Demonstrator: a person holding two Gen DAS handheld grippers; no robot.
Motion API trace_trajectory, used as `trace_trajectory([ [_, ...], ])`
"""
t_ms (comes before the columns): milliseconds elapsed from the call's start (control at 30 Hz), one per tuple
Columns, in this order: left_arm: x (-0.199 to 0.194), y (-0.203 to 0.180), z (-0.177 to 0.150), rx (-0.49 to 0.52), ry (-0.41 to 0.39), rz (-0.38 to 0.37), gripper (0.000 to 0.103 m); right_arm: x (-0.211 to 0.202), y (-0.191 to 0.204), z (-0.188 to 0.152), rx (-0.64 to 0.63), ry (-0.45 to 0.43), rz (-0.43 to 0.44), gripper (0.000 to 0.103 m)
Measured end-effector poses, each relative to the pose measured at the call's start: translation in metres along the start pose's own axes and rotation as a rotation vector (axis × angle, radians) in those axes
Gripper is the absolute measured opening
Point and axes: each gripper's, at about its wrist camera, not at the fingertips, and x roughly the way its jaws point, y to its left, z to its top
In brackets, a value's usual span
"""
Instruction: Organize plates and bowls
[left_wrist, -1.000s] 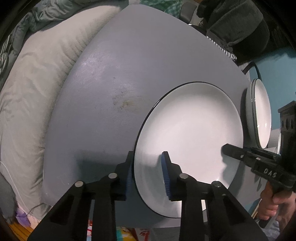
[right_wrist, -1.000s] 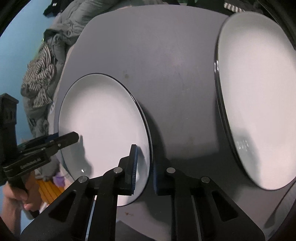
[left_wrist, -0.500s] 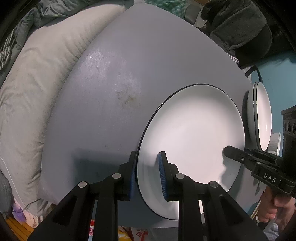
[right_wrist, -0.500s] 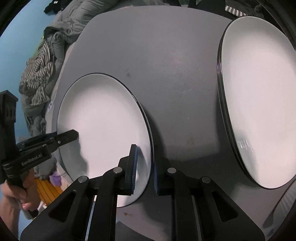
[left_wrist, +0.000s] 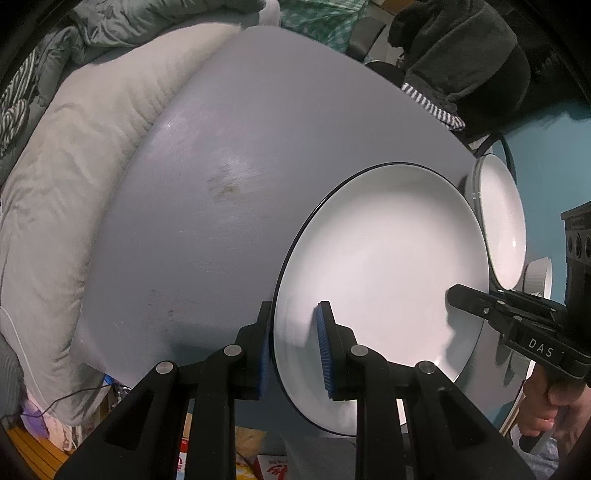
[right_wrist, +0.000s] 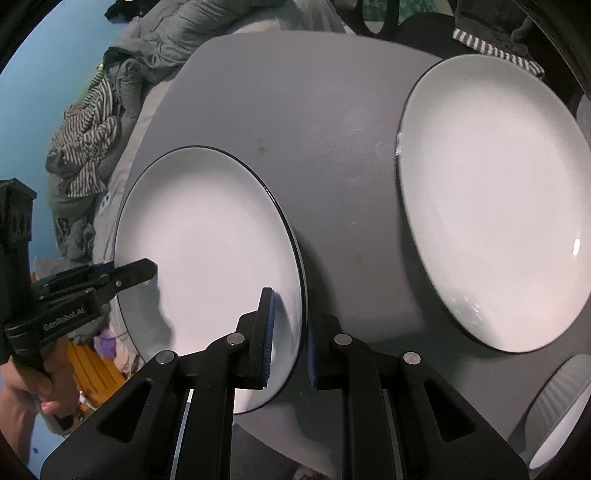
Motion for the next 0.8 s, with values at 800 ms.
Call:
trace_trajectory([
  [800,-0.003,-0.119,0.050,0.163,-0.011,-0.049,0.022,-0.073,-0.086,0.008,0.191,-0.147,-0.044,0.015],
])
